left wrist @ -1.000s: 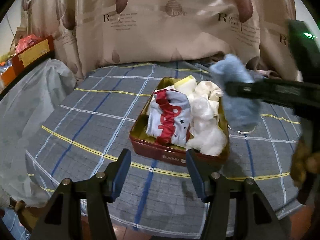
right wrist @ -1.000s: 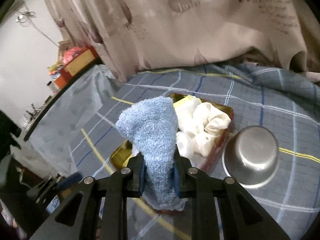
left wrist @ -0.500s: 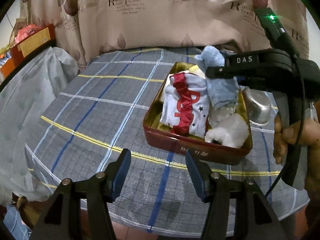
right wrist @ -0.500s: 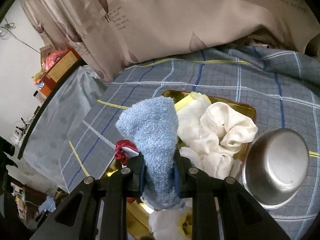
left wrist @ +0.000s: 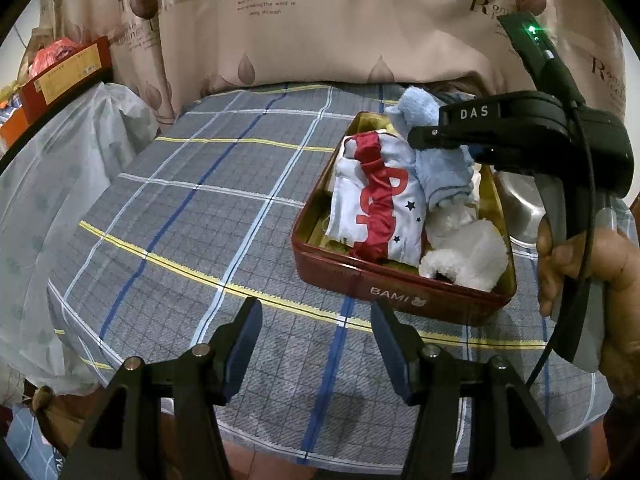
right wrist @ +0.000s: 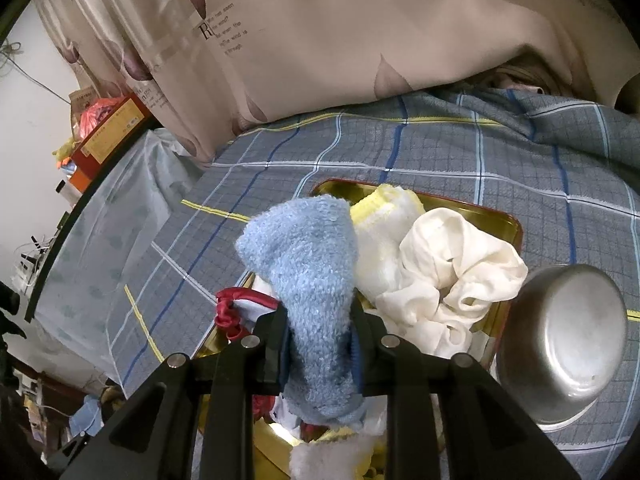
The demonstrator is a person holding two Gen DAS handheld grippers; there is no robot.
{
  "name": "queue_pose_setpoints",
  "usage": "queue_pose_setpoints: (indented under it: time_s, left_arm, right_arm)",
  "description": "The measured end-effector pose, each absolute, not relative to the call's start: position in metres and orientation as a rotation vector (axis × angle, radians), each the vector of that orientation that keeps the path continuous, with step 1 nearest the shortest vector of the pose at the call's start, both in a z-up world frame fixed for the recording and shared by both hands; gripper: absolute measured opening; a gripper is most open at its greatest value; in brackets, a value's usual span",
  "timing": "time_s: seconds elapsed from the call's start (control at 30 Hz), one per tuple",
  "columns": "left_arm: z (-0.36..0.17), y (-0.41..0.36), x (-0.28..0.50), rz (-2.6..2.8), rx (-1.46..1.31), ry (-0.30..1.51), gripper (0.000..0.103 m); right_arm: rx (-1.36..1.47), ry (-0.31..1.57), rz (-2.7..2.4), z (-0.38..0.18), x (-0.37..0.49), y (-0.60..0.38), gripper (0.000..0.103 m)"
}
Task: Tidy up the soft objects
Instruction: 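Carry the light-blue sock over the tray with the right gripper and lower it, then open the right gripper to release the blue sock and pull back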
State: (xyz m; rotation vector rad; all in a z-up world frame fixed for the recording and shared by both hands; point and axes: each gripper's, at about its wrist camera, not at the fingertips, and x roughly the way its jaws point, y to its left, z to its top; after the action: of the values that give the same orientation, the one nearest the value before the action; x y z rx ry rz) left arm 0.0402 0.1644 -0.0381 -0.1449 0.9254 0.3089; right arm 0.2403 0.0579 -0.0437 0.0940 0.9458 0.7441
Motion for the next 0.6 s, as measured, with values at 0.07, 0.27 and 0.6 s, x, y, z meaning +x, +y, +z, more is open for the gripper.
queue_pose_setpoints:
  time_s: [0.07, 0.27, 0.6]
  left_arm:
    - [-0.039, 0.165, 0.040, 0.310, -0.145, 0.928, 0.058]
    - [-0.042, 0.165, 0.041, 0.315, -0.140, 0.939, 0.058]
    - [-0.044, 0.165, 0.042, 0.315, -0.130, 0.931, 0.058]
  right_arm:
    - [0.096, 0.943, 0.743, -0.043, 0.240, 0.058, 0.025]
    - [0.095, 0.927, 0.743, -0.041, 0.240, 0.056, 0.032]
    - [0.153, 0.757, 0.797, -0.005, 0.213, 0.027, 0.060]
